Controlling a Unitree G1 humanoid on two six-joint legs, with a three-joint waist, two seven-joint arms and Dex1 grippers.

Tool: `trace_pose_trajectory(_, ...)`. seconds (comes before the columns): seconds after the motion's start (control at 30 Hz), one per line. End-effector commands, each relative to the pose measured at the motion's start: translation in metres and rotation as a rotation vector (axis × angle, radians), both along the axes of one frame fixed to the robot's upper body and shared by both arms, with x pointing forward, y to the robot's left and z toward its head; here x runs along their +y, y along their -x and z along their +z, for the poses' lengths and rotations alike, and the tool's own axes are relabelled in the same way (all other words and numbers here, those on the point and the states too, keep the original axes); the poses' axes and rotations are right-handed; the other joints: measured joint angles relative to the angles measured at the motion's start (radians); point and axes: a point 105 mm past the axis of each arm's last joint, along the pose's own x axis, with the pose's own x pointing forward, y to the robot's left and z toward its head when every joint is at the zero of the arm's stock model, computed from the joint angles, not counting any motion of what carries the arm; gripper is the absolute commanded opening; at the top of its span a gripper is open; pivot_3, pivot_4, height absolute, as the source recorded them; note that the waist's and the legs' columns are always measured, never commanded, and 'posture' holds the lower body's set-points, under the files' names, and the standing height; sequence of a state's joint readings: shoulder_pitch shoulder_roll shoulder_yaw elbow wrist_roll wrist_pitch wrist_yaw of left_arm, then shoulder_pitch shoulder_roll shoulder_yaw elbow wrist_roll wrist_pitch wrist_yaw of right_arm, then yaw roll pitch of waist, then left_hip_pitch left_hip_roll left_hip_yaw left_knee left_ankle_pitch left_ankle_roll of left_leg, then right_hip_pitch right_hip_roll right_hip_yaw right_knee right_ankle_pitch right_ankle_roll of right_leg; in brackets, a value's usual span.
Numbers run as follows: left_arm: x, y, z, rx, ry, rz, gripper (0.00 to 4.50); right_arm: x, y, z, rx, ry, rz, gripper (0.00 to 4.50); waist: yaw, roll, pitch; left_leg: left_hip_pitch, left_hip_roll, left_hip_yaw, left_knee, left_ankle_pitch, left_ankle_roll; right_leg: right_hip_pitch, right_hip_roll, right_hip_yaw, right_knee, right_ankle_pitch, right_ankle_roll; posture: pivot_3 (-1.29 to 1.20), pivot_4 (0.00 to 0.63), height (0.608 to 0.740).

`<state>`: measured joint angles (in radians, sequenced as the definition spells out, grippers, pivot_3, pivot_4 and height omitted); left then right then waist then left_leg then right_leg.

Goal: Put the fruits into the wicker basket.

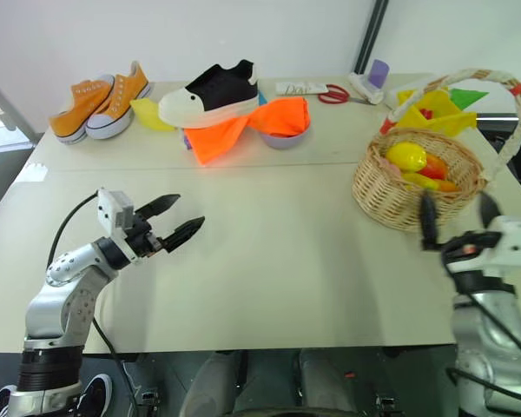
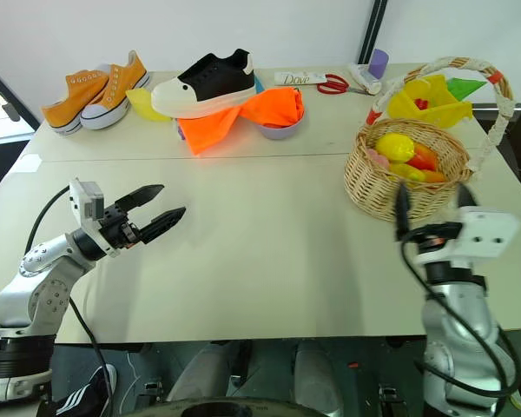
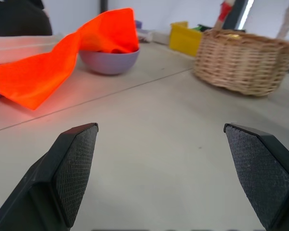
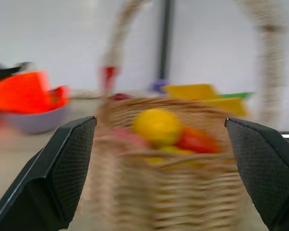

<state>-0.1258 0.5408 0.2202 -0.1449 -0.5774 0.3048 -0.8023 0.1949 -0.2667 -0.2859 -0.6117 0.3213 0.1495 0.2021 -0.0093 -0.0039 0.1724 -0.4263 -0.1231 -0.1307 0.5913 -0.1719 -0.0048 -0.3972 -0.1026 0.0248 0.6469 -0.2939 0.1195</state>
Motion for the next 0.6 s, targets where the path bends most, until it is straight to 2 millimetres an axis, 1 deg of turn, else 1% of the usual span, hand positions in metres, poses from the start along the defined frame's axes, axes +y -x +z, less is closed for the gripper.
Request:
trace_pose_trajectory(0.03, 0.02, -0.005, 0.008, -0.059, -0.041, 0.132, 4.5, 0.05, 0.001, -0.002, 0.039, 0.114, 0.31, 4.45, -0.004, 0.0, 0.0, 0.0, 0.0, 0.0, 0.0, 0.0, 0.0, 0.0, 0.0, 0.0, 0.0, 0.0, 0.0, 0.0, 0.15, 0.74)
trace_pose_trajectory(0.13, 0.031, -0.005, 0.006, -0.058, -0.035, 0.194, 4.5, 0.068, -0.004, -0.018, 0.152, 0.213, 0.509, 4.45, -0.003, 0.0, 0.0, 0.0, 0.0, 0.0, 0.0, 0.0, 0.0, 0.0, 0.0, -0.001, 0.0, 0.0, 0.0, 0.0, 0.15, 0.74)
trace_pose_trajectory(0.2, 0.043, -0.005, 0.007, -0.068, -0.013, 0.242, 4.5, 0.072, -0.008, -0.024, 0.209, 0.261, 0.612, 4.45, -0.001, -0.001, 0.0, 0.0, 0.0, 0.0, 0.0, 0.0, 0.0, 0.0, 0.0, -0.001, 0.0, 0.0, 0.0, 0.0, 0.15, 0.74)
trace_pose_trajectory(0.27, 0.056, -0.006, 0.006, -0.087, -0.021, 0.31, 4.5, 0.074, -0.014, -0.026, 0.225, 0.309, 0.674, 4.45, 0.0, -0.001, 0.001, 0.0, 0.0, -0.001, 0.0, 0.0, 0.0, 0.001, 0.0, -0.002, -0.001, 0.0, 0.0, 0.0, 0.15, 0.74)
trace_pose_trajectory(0.43, 0.071, -0.003, 0.003, -0.107, -0.014, 0.403, 4.5, 0.074, -0.032, -0.026, 0.221, 0.34, 0.712, 4.45, 0.001, -0.002, 0.001, -0.001, 0.0, -0.001, 0.0, 0.0, 0.0, 0.001, -0.001, -0.002, -0.001, 0.0, 0.0, 0.0, 0.15, 0.74)
trace_pose_trajectory(0.6, 0.084, -0.003, -0.003, -0.094, -0.03, 0.492, 4.5, 0.077, -0.036, -0.029, 0.219, 0.347, 0.739, 4.45, 0.003, -0.003, 0.001, -0.001, 0.0, -0.001, 0.0, 0.0, 0.0, 0.001, 0.0, -0.002, -0.001, 0.0, 0.001, 0.0, 0.15, 0.74)
